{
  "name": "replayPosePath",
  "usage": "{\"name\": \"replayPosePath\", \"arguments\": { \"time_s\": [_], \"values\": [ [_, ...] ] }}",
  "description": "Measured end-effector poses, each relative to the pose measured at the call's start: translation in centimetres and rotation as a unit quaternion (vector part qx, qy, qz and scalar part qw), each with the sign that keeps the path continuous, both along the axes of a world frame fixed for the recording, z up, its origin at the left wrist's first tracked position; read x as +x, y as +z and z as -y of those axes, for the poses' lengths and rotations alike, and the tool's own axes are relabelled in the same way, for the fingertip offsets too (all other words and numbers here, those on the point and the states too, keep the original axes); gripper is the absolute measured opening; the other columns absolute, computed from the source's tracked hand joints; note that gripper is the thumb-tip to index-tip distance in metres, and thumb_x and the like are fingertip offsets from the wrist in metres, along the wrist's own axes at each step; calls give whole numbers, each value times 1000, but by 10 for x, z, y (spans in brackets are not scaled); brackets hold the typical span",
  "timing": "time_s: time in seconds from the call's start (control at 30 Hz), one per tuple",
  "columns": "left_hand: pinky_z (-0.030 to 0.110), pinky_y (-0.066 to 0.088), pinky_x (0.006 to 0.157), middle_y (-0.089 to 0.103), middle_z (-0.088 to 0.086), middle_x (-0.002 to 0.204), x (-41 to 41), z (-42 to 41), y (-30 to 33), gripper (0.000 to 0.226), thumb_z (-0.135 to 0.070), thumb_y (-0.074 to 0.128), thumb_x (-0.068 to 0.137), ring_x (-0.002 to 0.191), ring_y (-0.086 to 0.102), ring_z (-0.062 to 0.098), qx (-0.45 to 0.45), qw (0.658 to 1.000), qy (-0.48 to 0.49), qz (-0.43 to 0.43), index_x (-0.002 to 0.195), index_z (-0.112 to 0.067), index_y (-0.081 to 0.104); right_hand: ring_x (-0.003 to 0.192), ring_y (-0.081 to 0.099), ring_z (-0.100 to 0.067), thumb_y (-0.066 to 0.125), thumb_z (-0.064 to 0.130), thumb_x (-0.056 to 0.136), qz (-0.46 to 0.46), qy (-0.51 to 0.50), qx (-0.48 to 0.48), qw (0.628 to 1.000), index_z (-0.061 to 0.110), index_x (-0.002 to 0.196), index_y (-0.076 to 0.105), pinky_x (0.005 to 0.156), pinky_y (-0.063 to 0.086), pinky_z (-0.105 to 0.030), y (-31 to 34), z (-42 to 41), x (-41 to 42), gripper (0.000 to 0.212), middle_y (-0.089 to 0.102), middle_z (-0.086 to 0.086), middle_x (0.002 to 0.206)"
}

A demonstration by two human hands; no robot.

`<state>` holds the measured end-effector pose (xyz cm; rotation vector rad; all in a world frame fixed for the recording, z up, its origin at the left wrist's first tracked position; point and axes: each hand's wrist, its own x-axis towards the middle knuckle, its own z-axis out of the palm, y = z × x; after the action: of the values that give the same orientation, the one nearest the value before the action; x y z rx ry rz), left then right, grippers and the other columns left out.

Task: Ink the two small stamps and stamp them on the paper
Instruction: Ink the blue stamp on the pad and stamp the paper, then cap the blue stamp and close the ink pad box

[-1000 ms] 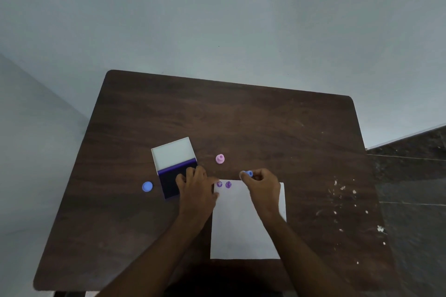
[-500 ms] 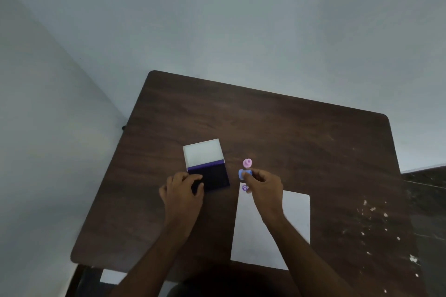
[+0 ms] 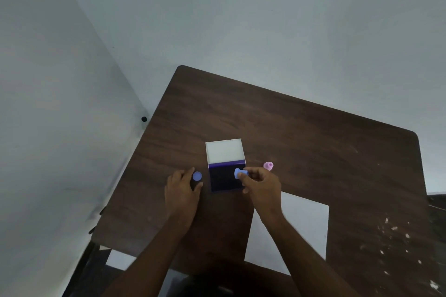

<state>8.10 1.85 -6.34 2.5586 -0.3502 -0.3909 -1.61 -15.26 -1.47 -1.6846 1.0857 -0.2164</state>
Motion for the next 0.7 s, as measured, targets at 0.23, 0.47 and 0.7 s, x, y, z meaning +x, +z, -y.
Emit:
{"name": "replayPosePath", "arguments": {
  "time_s": [0.23, 0.47, 0.7],
  "values": [
    [31, 47, 91, 63, 2, 116, 7, -1, -4, 35, -35, 66, 86, 105, 55, 15, -75, 996, 32, -41, 116, -19, 64, 68, 70, -9, 76, 28, 78, -3, 15, 5, 1000, 20, 93, 70, 49, 52, -11, -1, -8, 7, 18, 72, 5, 81],
    [13, 50, 80, 70, -11, 100, 11, -5, 15, 34, -18, 76, 77, 90, 65, -1, -212, 968, 88, -105, 109, -24, 67, 63, 68, -9, 76, 28, 78, -5, 24, 3, 1000, 24, 88, 66, 47, 49, -9, 2, -17, 15, 14, 70, 6, 80],
    [10, 53, 66, 73, -13, 90, 15, -9, 28, 30, -23, 83, 69, 82, 67, -4, -274, 935, 95, -206, 95, -30, 70, 58, 68, -5, 76, 31, 77, -2, 32, 22, 999, 26, 87, 67, 51, 53, -14, 0, -24, 21, 14, 71, 9, 74]
  ]
}}
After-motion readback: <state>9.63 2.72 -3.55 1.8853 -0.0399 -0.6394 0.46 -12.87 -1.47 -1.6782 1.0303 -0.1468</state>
